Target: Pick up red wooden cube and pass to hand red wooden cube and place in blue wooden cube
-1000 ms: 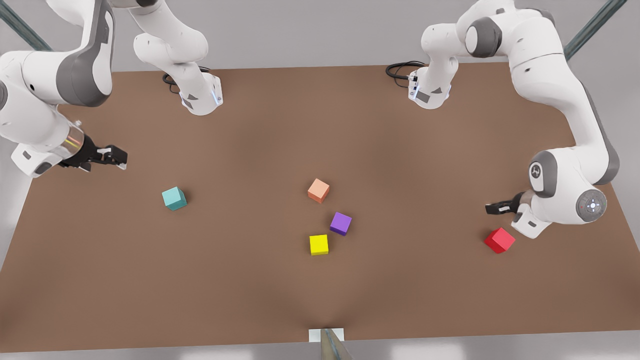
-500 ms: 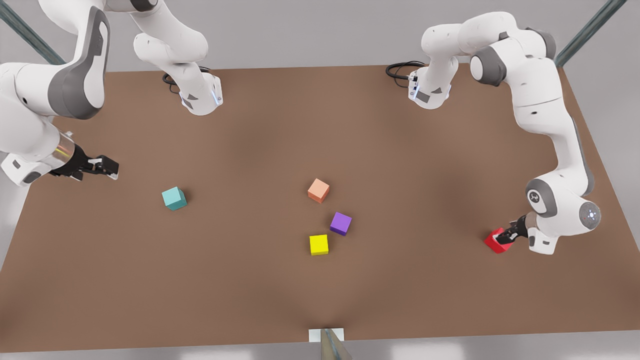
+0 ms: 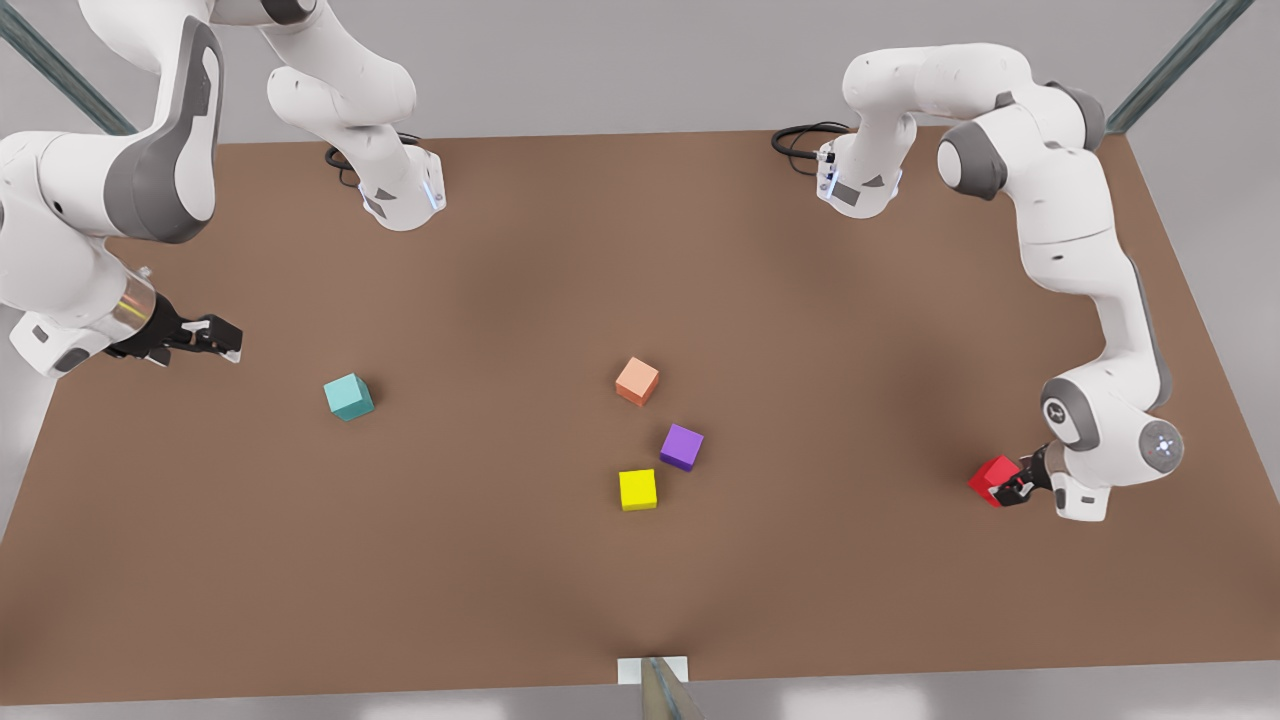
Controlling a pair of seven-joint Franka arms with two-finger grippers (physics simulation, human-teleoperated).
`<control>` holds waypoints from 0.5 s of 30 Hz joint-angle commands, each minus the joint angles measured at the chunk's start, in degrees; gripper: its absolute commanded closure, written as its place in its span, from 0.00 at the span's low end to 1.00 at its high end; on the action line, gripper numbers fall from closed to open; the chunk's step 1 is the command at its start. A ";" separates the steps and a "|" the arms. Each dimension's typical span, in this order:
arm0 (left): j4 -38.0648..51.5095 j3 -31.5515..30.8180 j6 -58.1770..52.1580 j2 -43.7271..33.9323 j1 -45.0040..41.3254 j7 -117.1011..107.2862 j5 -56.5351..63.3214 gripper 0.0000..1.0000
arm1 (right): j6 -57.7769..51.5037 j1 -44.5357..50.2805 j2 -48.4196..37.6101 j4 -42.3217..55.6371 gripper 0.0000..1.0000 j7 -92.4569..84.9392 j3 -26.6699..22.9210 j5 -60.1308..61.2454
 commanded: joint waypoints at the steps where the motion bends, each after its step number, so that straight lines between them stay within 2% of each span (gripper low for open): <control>1: -0.06 0.01 1.59 0.36 0.01 -6.52 0.10 0.00 | 0.11 -0.01 -0.05 0.03 0.00 -0.34 -0.03 0.03; 9: 0.12 -0.17 4.14 3.09 -0.07 -6.61 -0.08 0.00 | 0.02 -0.01 -0.05 -0.15 0.00 -0.34 -0.03 0.12; 10: 0.21 -0.26 4.14 3.09 -0.16 -6.96 -0.08 0.05 | 0.02 -0.01 -0.05 -0.15 0.00 -0.34 -0.03 0.12; 12: 0.56 -0.26 4.14 3.35 -0.25 -6.96 -0.08 0.06 | 0.02 -0.01 -0.05 -0.15 0.00 -0.34 -0.03 0.12; 13: 0.73 -0.34 4.14 3.44 -0.25 -7.57 -0.08 0.20 | 0.02 -0.01 -0.05 -0.15 0.00 -0.34 -0.03 0.12; 15: 1.00 -0.43 4.14 3.18 -0.34 -7.66 -0.08 0.40 | 0.02 -0.01 -0.05 -0.24 0.00 -0.34 -0.03 0.12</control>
